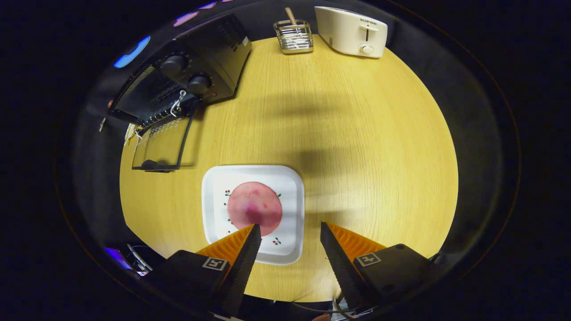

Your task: Open the toaster oven, put the food inside, and close the toaster oven door.

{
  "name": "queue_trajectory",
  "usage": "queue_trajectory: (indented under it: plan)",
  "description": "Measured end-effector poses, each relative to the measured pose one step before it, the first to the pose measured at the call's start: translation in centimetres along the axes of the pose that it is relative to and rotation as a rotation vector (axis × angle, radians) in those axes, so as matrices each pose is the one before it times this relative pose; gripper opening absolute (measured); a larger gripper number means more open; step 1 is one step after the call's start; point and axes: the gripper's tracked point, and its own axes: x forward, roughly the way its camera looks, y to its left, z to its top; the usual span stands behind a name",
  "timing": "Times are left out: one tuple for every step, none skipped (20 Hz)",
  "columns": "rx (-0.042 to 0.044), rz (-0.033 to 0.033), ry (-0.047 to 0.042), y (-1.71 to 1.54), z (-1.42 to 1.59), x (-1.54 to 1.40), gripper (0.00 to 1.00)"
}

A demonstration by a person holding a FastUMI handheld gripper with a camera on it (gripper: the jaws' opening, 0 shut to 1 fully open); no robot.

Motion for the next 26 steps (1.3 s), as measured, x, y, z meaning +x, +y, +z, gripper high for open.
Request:
queue_trajectory:
  plan:
    - [-0.00855,0.01417,0.00913,0.028,-0.082,0.66,0.88]
    - [-0.00728,-0.00718,0.01193,-0.344,0.033,0.809,0.78]
    - [-0.00592,-0.0069,0.01368,-0.244,-0.139,0.108,0.67]
    - [-0.01294,-0.00728,0.00414,-0.146,0.112,0.253,0.54]
    - [-0.00923,0.01088,0.00767,0.048,-0.084,0.065,0.42]
    - [-0.00689,0.00294,0.02644,-0.1,-0.67,-0.238,0.3]
    - [-0.02169,0.01237,-0.00083,0.066,0.067,-0.085,0.18]
    - [-0.00439,0.0307,-0.01088,0.139,0.079,-0.14,0.17]
    - [0.0194,0.03334,-0.00795,-0.171,0.001,1.295,0.09]
    - [0.02955,0.0255,-0.01471,-0.002,0.406,-0.775,0.08]
    - [0.03322,0.03691,-0.01788,0.176,0.36,0.074,0.08]
    - [0.03925,0.0485,-0.01285,0.303,-0.274,-0.241,0.05]
    - [0.04679,0.05052,0.00032,0.509,-0.317,-0.381,0.05]
    - [0.04726,0.03879,-0.00549,0.423,-0.18,-0.215,0.05]
    - [0.03628,0.02904,-0.00861,0.226,0.028,-0.191,0.05]
    - [0.03254,0.02615,-0.01021,0.259,-0.07,-0.423,0.05]
    - [0.03371,0.02201,-0.00844,0.251,-0.124,-0.42,0.05]
    - [0.02886,0.01628,-0.0035,0.121,-0.458,-0.346,0.05]
    - [0.02762,0.01865,-0.00235,0.428,-0.36,-0.337,0.05]
    - [0.02754,0.02092,-0.0063,0.65,-0.335,-0.359,0.05]
    - [0.02772,0.02591,-0.0118,0.746,-0.235,-0.459,0.05]
    - [0.03127,0.02452,-0.01562,0.912,-0.276,-0.215,0.05]
    - [0.03463,0.0248,-0.01888,1.012,-0.282,-0.466,0.05]
    - [0.03895,0.02159,-0.01742,1.052,-0.366,-0.164,0.05]
    - [0.04086,0.01999,-0.01865,1.176,-0.348,0.082,0.05]
    - [0.04195,0.0145,-0.01955,1.19,-0.514,0.192,0.05]
